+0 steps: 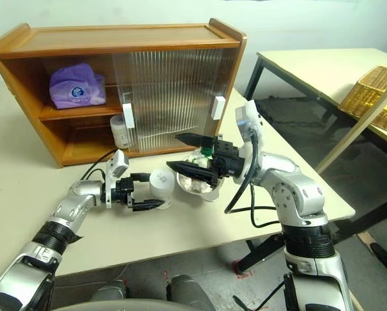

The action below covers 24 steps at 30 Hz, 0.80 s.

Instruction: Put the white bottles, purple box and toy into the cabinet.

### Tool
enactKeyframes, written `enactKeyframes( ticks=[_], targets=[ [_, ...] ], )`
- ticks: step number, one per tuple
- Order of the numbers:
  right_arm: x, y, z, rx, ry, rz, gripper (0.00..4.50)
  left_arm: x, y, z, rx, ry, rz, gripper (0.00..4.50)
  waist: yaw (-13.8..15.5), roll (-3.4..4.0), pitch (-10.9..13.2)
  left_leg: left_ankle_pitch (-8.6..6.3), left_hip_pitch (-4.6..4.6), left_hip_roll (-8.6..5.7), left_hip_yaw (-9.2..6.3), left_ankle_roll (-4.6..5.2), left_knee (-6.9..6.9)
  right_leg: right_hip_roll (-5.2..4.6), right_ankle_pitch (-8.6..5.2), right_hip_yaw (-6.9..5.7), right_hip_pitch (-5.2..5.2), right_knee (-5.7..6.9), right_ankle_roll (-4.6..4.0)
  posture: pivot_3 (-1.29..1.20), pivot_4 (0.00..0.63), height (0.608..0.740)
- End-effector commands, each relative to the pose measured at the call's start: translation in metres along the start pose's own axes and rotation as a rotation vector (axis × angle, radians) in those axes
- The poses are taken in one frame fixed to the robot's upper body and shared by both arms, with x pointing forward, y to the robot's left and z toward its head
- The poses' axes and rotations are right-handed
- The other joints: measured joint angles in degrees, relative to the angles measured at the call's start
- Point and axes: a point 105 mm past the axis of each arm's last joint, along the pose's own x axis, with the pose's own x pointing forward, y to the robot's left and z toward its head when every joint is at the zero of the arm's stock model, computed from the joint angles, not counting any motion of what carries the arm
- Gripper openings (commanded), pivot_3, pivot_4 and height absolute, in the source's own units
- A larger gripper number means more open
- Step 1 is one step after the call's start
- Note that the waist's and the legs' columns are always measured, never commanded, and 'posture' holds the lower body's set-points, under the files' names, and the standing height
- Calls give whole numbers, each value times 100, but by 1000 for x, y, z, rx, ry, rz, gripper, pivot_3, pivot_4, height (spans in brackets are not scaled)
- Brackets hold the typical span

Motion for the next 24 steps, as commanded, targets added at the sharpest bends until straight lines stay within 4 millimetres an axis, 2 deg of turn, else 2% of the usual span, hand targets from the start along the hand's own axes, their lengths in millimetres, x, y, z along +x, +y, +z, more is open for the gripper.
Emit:
enactKeyframes(
  ticks=[1,4,7,9,10,16,21,24],
  targets=[
    [-3,1,4,-6,-4,-5,4500,2,0,-4,11,20,-14,4472,-10,0,0,1,0,-2,0,2,0,2,-1,0,2,0,4,-181,0,740],
    [-2,1,4,-8,-4,-8,4500,3,2,-5,-1,12,-9,4472,-17,0,0,4,1,-10,4,7,1,2,0,-2,5,-1,18,-181,0,740],
    [-3,1,5,-8,-3,-9,4500,4,3,-4,-8,0,-1,3838,-17,0,0,6,1,-20,5,9,4,-4,-2,0,10,-1,33,-178,0,740],
    [-3,1,5,-7,-3,-8,4500,4,4,-3,-10,-8,9,3168,-19,0,0,5,1,-23,6,9,6,-9,-2,2,11,-3,35,-176,0,740],
    [-3,1,5,-7,-3,-7,4500,3,5,-2,-11,-14,17,3060,-19,0,0,5,1,-24,6,9,6,-10,-3,3,11,-3,36,-176,0,740],
    [0,0,5,-5,-5,2,4500,-6,11,7,-9,-66,84,3061,-19,2,1,5,-2,-22,6,9,4,-9,-4,6,9,-4,36,-158,0,740],
    [1,-1,4,-2,-7,8,4500,-22,14,14,-12,-108,173,3061,-19,2,2,5,-1,-22,15,9,-1,-2,-8,-12,7,-4,41,-142,0,740],
    [2,-1,3,3,-9,14,4500,-38,16,14,-18,-114,254,3061,-19,3,2,5,-1,-26,20,9,0,-3,-9,-8,8,-4,44,-142,0,740]
  ],
)
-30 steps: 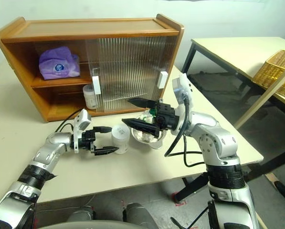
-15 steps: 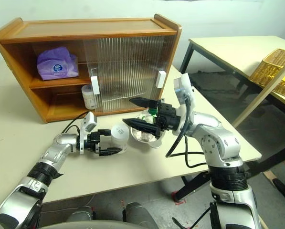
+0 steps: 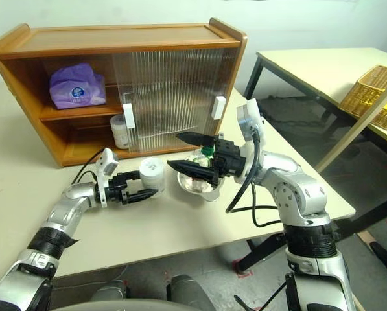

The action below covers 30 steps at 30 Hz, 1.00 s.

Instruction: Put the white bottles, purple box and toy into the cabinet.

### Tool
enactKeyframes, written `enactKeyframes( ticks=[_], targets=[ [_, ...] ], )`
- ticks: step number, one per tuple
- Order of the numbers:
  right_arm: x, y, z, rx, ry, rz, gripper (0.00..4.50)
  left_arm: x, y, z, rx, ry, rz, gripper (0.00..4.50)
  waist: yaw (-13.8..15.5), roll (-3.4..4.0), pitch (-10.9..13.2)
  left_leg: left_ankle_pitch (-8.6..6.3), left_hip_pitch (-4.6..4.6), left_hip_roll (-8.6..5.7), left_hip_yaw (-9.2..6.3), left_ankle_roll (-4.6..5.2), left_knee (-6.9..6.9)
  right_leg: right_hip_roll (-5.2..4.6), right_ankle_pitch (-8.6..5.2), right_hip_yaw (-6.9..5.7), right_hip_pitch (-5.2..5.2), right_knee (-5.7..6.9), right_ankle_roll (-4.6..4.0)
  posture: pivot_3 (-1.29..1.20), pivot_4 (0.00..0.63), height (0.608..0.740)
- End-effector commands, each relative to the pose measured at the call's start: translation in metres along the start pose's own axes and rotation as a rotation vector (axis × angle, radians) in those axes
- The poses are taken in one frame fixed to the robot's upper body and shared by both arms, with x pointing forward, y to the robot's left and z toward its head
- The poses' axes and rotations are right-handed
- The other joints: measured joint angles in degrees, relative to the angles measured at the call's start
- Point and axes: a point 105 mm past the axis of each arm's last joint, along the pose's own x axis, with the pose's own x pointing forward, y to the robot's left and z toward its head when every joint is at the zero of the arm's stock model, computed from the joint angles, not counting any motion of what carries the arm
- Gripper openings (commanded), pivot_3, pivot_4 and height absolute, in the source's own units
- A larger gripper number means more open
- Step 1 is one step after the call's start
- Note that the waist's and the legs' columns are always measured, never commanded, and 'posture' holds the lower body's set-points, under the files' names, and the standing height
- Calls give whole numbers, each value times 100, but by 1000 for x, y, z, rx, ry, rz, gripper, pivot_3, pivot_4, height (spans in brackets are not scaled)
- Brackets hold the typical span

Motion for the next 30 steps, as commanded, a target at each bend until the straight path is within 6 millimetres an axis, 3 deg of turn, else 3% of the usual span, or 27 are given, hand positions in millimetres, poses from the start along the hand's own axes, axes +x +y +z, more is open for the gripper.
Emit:
enactKeyframes(
  ticks=[1,7,13,30],
  targets=[
    [3,-1,1,-3,-3,16,4500,-18,9,10,7,-38,108,3061,0,0,0,0,1,0,4,0,0,0,0,1,0,0,0,-125,0,740],
    [6,-1,0,1,-5,35,4500,-46,43,10,-38,-31,386,3061,29,1,1,1,5,1,-1,1,1,-1,2,0,1,3,-4,-109,0,740],
    [8,-1,-1,2,-7,46,4500,-59,72,19,-61,-62,572,3061,89,1,1,1,5,1,-1,0,2,-4,4,6,1,3,-11,-104,0,740],
    [6,1,-3,0,-5,42,4500,-72,110,31,-51,-63,804,3061,118,-1,1,2,12,-2,11,0,14,-1,14,1,11,3,-18,-117,0,740]
  ],
)
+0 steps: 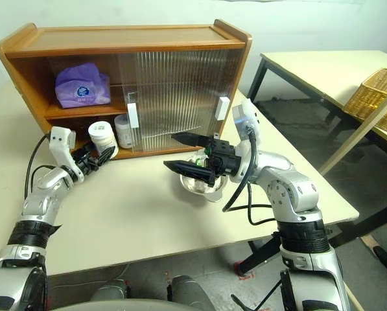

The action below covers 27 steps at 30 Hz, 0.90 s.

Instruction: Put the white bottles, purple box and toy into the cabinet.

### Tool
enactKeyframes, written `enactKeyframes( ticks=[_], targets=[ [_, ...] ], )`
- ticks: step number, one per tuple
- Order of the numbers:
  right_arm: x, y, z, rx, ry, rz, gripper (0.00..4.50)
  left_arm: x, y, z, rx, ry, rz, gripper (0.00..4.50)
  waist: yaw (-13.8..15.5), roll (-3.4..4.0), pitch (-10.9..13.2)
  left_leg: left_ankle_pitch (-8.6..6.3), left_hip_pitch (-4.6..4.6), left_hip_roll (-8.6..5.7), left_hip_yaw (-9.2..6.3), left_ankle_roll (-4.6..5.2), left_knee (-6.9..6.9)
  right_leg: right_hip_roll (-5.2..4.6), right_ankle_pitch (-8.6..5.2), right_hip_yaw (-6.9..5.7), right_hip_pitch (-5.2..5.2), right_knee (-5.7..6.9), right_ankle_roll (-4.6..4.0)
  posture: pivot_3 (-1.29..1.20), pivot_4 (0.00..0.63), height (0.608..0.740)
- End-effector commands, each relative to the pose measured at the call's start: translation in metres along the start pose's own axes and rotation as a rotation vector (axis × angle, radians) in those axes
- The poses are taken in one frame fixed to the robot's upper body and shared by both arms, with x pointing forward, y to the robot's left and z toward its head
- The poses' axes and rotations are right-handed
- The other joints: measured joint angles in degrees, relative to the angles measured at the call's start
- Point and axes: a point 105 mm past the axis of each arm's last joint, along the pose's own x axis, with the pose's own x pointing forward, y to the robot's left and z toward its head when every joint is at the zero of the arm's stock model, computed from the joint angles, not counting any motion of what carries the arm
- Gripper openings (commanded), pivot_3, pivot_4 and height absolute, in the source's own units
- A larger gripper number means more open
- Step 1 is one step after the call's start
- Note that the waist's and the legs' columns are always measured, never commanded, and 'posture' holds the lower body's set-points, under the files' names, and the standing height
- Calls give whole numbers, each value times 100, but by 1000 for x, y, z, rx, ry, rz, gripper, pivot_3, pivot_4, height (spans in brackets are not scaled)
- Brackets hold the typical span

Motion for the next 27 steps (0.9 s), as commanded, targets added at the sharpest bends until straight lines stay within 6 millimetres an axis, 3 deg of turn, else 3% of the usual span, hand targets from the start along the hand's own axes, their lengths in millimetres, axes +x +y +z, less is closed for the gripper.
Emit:
enactKeyframes(
  ticks=[1,16,27],
  targets=[
    [0,1,-1,-11,12,0,4500,3,11,8,1,-28,54,3061,0,0,0,0,0,0,0,0,0,0,0,0,0,0,0,-117,0,740],
    [-4,-1,-1,-13,19,-8,4500,34,31,6,-35,11,234,3061,11,-3,2,2,0,-1,0,3,17,0,9,0,7,-1,11,-127,0,740],
    [-1,1,3,-22,14,-19,4500,41,37,-14,-53,84,343,3061,-22,-4,3,15,20,-8,2,24,25,2,22,0,32,-1,26,-151,0,740]
  ],
)
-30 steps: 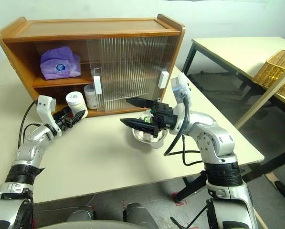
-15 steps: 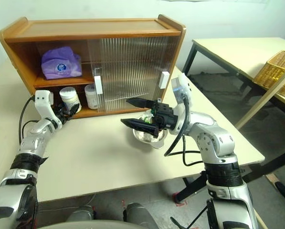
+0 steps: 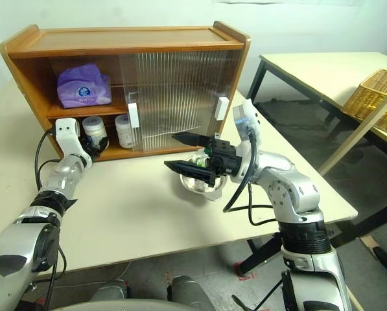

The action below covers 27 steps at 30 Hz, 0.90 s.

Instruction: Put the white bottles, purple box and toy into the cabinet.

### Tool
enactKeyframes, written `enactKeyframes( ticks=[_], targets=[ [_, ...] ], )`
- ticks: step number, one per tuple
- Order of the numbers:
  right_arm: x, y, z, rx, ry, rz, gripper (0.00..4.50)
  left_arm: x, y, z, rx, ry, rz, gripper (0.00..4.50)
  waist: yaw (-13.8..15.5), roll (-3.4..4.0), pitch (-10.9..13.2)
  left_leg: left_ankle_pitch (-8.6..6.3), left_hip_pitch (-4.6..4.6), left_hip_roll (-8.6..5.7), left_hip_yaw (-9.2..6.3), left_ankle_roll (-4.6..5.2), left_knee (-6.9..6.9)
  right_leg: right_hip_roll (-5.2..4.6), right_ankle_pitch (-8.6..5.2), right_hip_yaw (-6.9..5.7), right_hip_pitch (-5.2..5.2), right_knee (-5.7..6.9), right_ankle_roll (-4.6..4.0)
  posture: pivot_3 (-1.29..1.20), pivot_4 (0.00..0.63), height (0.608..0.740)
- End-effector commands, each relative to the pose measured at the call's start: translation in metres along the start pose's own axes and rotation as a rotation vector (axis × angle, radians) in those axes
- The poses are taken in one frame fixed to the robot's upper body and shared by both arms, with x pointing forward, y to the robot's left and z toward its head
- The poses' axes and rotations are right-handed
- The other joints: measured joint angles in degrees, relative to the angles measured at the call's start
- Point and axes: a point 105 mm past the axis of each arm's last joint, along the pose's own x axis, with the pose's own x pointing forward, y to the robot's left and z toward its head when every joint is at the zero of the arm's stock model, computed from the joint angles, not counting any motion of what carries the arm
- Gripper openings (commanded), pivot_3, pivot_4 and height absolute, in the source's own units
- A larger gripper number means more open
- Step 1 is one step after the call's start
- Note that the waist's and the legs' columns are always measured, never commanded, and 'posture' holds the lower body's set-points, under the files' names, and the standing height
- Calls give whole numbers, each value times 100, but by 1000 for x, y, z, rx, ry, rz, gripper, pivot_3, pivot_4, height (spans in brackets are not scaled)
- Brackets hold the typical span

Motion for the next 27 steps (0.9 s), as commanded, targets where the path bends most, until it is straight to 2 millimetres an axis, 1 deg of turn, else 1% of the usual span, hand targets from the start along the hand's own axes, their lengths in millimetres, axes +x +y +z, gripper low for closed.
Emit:
enactKeyframes(
  ticks=[1,6,7,9,15,21,27],
  targets=[
    [0,1,1,-10,8,-9,4500,2,1,1,14,0,17,3061,-15,-1,1,0,6,-1,0,0,0,0,0,0,7,-1,0,-151,0,740],
    [-1,2,1,-4,12,-7,4500,4,2,2,49,6,29,3061,-30,-1,1,0,11,-4,0,0,0,-1,-1,0,14,-2,-1,-149,0,740],
    [-1,1,2,-5,11,-9,4500,4,0,4,57,-1,22,3792,-35,-1,1,0,11,-5,0,0,0,-1,-1,0,14,-2,-1,-148,0,740],
    [-1,0,3,-5,9,-11,4500,4,-3,6,62,-16,4,4459,-39,0,1,0,11,-5,0,0,-1,0,-2,0,13,-2,-2,-147,0,740],
    [1,1,0,3,8,-6,4500,2,0,16,18,-90,14,4459,-49,-1,1,-1,8,-9,1,-2,-3,0,-8,-1,12,-6,-2,-135,0,740],
    [2,0,0,5,4,2,4500,-5,3,25,41,-157,10,4459,-49,-1,1,-2,8,-14,1,-2,-10,0,-14,-1,11,-7,1,-117,0,740],
    [3,-2,-1,10,3,9,4500,-21,-1,19,54,-185,-8,4459,-44,-1,1,-3,7,-19,4,-4,-15,0,-19,-2,12,-9,1,-105,0,740]
  ],
)
